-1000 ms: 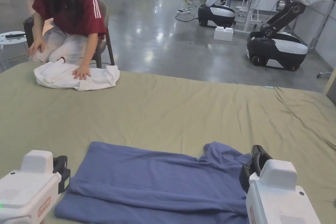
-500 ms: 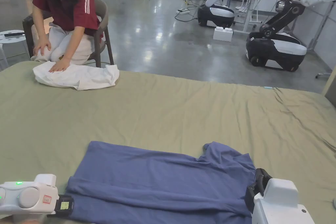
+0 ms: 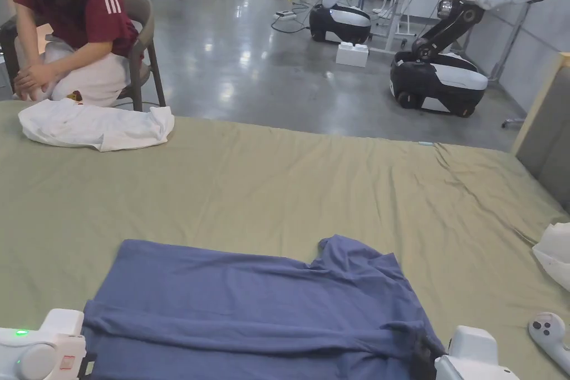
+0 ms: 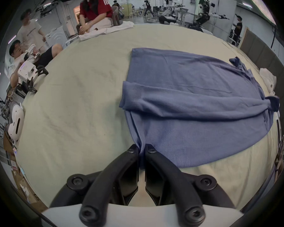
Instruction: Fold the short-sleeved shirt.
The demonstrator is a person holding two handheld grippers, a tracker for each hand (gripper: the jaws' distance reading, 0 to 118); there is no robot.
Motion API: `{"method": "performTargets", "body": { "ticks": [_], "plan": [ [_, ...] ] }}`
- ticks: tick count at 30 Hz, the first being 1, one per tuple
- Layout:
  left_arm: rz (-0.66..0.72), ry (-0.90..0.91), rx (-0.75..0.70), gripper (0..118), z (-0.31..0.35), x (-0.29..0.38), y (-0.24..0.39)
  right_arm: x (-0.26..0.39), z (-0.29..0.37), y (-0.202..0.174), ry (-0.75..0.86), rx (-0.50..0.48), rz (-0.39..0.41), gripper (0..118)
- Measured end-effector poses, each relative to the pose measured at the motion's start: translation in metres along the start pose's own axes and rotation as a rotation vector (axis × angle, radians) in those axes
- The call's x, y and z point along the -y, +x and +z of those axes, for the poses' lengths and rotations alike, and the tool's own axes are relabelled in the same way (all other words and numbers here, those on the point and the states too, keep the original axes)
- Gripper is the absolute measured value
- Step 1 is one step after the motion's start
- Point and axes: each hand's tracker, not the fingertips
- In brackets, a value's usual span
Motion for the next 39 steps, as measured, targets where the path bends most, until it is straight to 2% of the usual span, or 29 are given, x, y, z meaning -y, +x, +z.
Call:
{"method": "performTargets", "body": {
  "ticks": [2,5,8,9,11,14,15,17,22,32,39],
  "plan": [
    [0.022,0.021,0.009,2,0.007,0.005,-0.004,0.01,-0.017,0.013,-0.089,-0.024,-0.026,61],
    [0.038,0.041,0.022,2,0.012,0.007,-0.008,0.022,-0.042,0.027,-0.217,-0.039,-0.061,62],
    [0.038,0.039,0.022,2,0.012,0.008,-0.008,0.03,-0.065,0.029,-0.285,-0.074,-0.015,61],
    [0.039,0.043,0.022,2,0.011,0.008,-0.008,0.031,-0.071,0.027,-0.307,-0.081,0.005,58],
    [0.044,0.04,0.022,2,0.01,0.009,-0.008,0.033,-0.077,0.022,-0.345,-0.089,0.021,42],
    [0.045,0.041,0.019,2,0.008,0.008,-0.006,0.032,-0.078,0.017,-0.319,-0.124,0.023,11],
    [0.043,0.041,0.017,2,0.008,0.008,-0.006,0.032,-0.077,0.012,-0.324,-0.144,0.03,10],
    [0.044,0.045,0.015,2,0.008,0.009,-0.006,0.032,-0.077,0.008,-0.324,-0.111,0.057,8],
    [0.061,0.092,0.032,2,0.025,0.007,-0.009,0.024,-0.063,0.014,-0.304,-0.116,0.048,6],
    [0.075,0.195,0.062,2,0.093,0.012,-0.023,-0.012,0.023,0.017,-0.231,-0.112,0.136,6],
    [0.109,0.08,0.082,2,0.097,0.07,-0.033,0.036,0.057,0.027,-0.307,-0.108,0.156,6]
  ]
}}
